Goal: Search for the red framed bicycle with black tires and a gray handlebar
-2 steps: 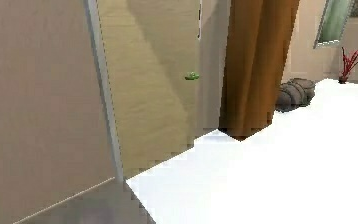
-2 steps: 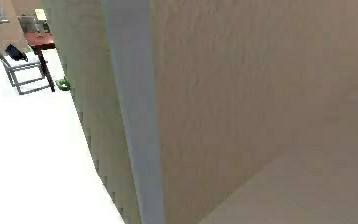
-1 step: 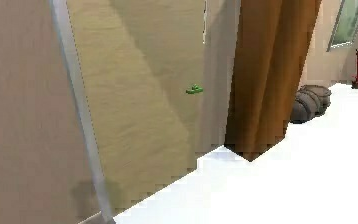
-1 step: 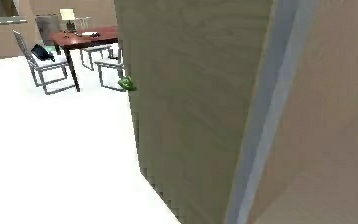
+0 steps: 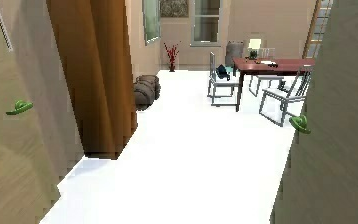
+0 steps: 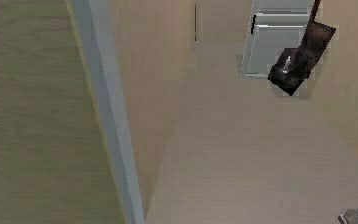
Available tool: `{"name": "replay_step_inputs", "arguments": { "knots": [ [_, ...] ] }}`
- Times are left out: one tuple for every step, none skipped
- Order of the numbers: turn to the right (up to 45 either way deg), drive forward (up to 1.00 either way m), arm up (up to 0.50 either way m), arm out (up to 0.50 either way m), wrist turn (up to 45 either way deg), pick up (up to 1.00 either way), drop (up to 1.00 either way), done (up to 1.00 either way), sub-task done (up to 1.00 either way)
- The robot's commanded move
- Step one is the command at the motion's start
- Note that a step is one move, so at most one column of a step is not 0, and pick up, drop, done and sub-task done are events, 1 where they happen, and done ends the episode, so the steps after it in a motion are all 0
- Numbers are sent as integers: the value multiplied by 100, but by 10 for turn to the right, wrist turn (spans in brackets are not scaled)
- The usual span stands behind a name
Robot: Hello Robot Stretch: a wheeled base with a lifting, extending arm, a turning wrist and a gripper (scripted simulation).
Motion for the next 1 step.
{"name": "replay_step_inputs", "arguments": {
  "knots": [
    [60, 0, 0, 0, 0, 0, 0, 0, 0]
  ]
}}
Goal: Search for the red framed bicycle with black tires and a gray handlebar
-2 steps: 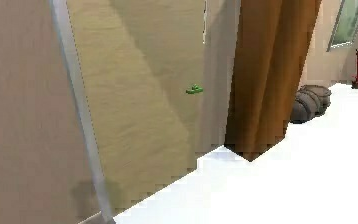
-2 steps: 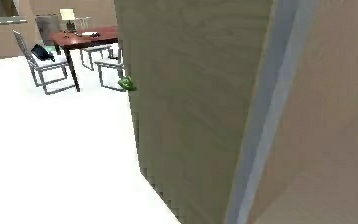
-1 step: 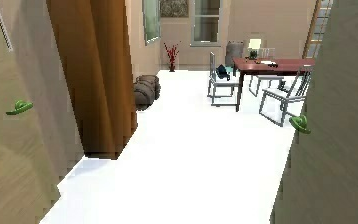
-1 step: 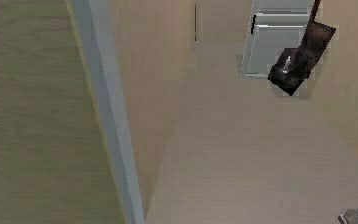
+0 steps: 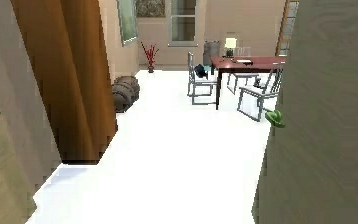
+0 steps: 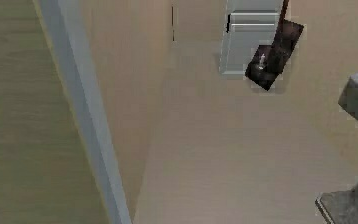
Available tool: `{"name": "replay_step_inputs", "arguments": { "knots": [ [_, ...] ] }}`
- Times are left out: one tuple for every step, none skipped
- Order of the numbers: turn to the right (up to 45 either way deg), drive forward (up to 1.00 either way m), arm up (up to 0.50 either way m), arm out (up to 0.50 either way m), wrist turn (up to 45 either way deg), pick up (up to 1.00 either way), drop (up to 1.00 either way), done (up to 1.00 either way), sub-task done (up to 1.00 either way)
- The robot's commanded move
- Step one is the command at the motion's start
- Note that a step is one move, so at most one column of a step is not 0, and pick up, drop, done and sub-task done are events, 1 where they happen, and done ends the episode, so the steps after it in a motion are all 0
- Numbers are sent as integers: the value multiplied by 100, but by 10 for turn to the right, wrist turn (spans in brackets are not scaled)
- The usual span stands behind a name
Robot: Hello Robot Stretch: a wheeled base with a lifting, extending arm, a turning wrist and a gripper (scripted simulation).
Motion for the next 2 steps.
{"name": "replay_step_inputs", "arguments": {
  "knots": [
    [0, 100, 0, 0, 0, 0, 0, 0, 0],
    [0, 50, 0, 0, 0, 0, 0, 0, 0]
  ]
}}
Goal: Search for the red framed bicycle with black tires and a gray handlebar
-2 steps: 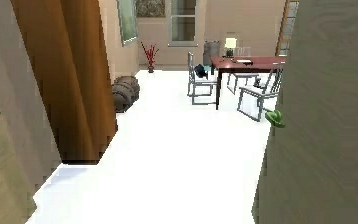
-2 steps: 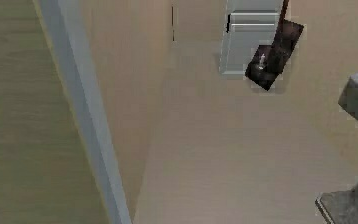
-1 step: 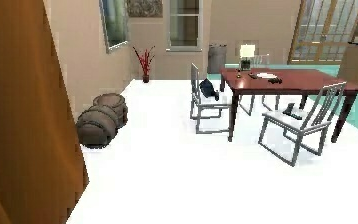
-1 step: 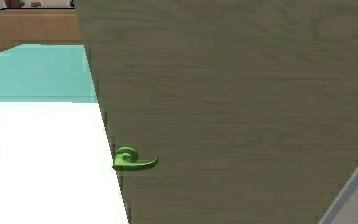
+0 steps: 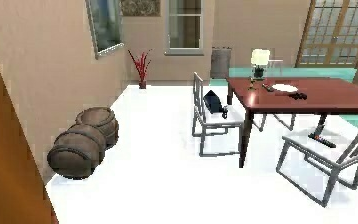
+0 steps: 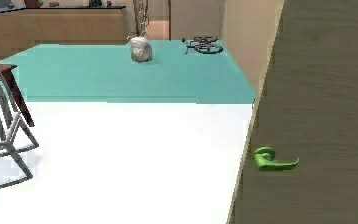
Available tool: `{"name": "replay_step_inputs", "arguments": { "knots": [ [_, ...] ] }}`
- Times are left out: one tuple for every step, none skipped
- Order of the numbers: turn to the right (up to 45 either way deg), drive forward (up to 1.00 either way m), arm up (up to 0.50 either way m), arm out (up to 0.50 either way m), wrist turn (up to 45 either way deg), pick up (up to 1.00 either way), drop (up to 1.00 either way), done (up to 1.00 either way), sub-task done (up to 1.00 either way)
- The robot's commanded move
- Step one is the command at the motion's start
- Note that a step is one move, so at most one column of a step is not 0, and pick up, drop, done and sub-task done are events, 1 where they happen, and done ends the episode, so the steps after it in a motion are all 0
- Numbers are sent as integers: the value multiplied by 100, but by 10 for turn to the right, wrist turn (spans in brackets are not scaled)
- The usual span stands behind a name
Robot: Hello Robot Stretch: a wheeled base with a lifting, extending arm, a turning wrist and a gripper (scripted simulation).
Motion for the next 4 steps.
{"name": "replay_step_inputs", "arguments": {
  "knots": [
    [450, 0, 0, 0, 0, 0, 0, 0, 0],
    [150, 0, 0, 0, 0, 0, 0, 0, 0],
    [0, 100, 0, 0, 0, 0, 0, 0, 0],
    [240, 0, 0, 0, 0, 0, 0, 0, 0]
  ]
}}
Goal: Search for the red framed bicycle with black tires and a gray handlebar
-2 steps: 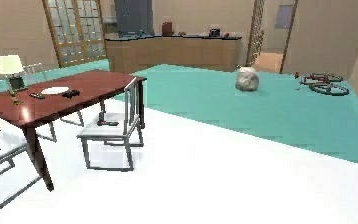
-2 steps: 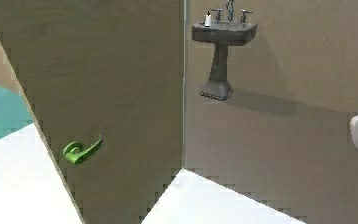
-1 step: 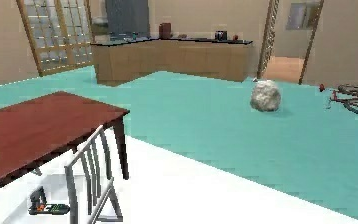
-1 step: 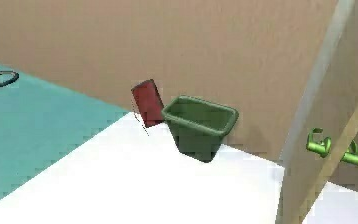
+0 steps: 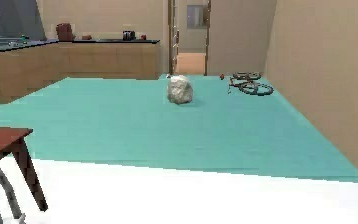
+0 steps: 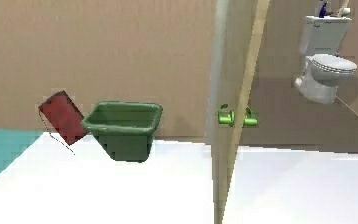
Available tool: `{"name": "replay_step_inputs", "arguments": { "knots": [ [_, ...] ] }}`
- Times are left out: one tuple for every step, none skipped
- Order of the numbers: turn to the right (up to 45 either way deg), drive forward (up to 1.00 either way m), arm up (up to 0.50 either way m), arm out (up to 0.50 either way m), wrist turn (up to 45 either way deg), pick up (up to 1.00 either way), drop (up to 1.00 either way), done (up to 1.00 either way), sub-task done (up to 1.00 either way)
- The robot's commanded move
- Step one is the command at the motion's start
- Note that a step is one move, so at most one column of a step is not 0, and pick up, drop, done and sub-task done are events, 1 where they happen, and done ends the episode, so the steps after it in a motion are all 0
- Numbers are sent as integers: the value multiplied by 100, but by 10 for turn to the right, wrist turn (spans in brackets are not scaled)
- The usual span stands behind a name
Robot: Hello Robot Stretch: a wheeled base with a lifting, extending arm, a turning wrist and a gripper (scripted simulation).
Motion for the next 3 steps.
{"name": "replay_step_inputs", "arguments": {
  "knots": [
    [0, 5, 0, 0, 0, 0, 0, 0, 0],
    [240, 0, 0, 0, 0, 0, 0, 0, 0],
    [0, 100, 0, 0, 0, 0, 0, 0, 0]
  ]
}}
